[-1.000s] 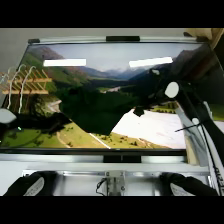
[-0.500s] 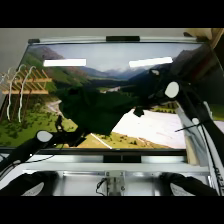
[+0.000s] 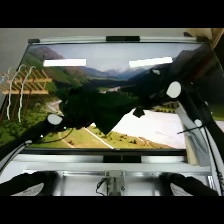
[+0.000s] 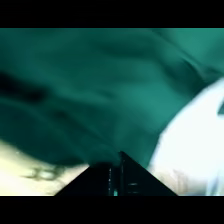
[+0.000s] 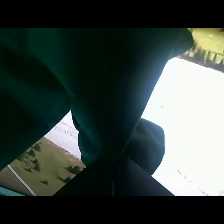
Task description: Fold the shirts.
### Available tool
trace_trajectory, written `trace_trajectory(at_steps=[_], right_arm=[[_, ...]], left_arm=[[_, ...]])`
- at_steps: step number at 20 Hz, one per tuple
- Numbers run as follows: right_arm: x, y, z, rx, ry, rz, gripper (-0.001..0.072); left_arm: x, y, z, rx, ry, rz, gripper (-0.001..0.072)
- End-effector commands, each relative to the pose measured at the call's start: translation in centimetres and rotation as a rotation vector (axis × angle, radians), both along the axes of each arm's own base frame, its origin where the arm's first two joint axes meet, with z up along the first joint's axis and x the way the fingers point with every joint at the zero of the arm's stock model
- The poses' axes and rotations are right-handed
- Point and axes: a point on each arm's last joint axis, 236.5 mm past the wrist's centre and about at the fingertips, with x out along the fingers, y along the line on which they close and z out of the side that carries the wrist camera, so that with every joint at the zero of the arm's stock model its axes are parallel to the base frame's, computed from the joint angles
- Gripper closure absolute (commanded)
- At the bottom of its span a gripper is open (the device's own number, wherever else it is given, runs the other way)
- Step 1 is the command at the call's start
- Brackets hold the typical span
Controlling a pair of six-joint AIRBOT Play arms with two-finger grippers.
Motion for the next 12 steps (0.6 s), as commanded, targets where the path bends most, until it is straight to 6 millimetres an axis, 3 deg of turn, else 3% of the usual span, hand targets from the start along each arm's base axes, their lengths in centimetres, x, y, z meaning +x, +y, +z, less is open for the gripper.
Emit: trace_trajectory(at_steps=[1, 2, 4, 5, 7, 8, 9, 10, 12], right_arm=[[1.2, -2.3, 4.7, -0.081, -0.173, 0.001, 0.0654], [1.9, -3.4, 7.8, -0.118, -0.271, -0.005, 0.0654], [2.6, -5.7, 17.1, -0.174, -0.535, -0.04, 0.0654], [2.2, -6.8, 23.3, -0.181, -0.702, -0.07, 0.0654], [-1.2, -8.1, 35.5, -0.103, -1.032, -0.143, 0.0654], [-4.1, -8.7, 41.1, -0.038, -1.192, -0.178, 0.0654], [-7.0, -8.9, 45.2, 0.032, -1.315, -0.193, 0.0654], [-10.2, -9.2, 48.6, 0.096, -1.426, -0.204, 0.0654], [-14.7, -10.0, 51.9, 0.155, -1.552, -0.218, 0.0654]], left_arm=[[0.8, -1.1, 13.2, 0.05, -0.473, -0.338, 0.0676], [1.0, 0.0, 19.1, 0.077, -0.617, -0.336, 0.0677], [0.4, 3.9, 33.1, 0.101, -0.923, -0.188, 0.0676], [-1.3, 6.5, 40.8, 0.085, -1.09, -0.073, 0.0676], [-6.8, 11.0, 52.3, 0.043, -1.365, 0.117, 0.0676], [-9.7, 12.5, 55.6, 0.033, -1.457, 0.172, 0.0676], [-12.2, 13.3, 57.5, 0.036, -1.522, 0.199, 0.0676], [-13.9, 13.8, 58.1, 0.035, -1.549, 0.213, 0.0676], [-15.7, 14.1, 58.0, 0.034, -1.535, 0.22, 0.0676]])
